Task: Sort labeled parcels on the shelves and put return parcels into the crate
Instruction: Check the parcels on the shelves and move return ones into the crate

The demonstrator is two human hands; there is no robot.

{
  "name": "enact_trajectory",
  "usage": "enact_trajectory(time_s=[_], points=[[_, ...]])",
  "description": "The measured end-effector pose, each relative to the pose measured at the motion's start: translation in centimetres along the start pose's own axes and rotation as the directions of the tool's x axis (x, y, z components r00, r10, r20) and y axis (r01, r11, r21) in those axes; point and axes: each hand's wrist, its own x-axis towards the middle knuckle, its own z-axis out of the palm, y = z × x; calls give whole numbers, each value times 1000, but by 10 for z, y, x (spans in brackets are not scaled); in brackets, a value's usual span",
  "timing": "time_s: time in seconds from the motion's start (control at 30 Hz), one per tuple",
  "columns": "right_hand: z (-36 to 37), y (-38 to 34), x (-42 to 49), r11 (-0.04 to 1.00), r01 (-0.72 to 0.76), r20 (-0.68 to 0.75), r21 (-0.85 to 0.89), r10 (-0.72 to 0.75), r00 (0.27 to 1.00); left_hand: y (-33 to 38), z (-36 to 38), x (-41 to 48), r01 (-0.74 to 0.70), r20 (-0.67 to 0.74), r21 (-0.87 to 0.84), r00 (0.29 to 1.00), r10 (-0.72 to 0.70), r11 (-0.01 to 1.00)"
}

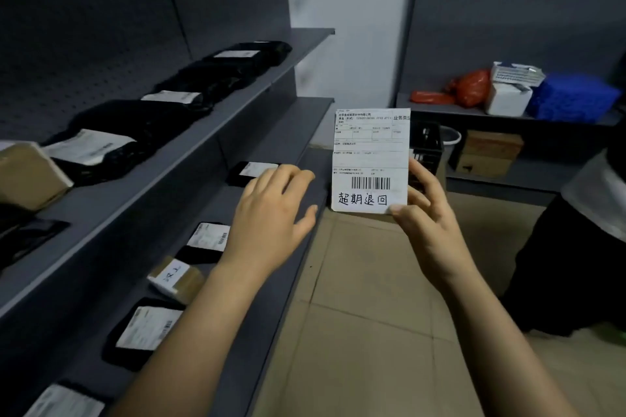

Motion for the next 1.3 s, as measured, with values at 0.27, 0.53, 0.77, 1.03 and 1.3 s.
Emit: enact_trajectory(time_s=[0.27, 0.53, 0.77, 1.03, 1.3], points=[[-62, 67, 32, 988, -150, -140, -38, 143, 980, 9, 110, 31, -45, 175, -78, 983, 58, 996], [-103, 141, 125, 947, -320, -292, 26, 313, 904, -26, 236, 97, -45, 387, -151, 917, 101, 987], [-128, 187, 228, 907, -419, -363, 45, 405, 839, -66, 339, 183, -32, 484, -225, 864, 140, 974], [-181, 229, 326, 879, -468, -416, 96, 462, 783, -72, 446, 266, -63, 544, -259, 815, 199, 964], [-284, 265, 456, 856, -503, -382, 119, 507, 773, -45, 557, 375, -10, 576, -241, 803, 151, 970]])
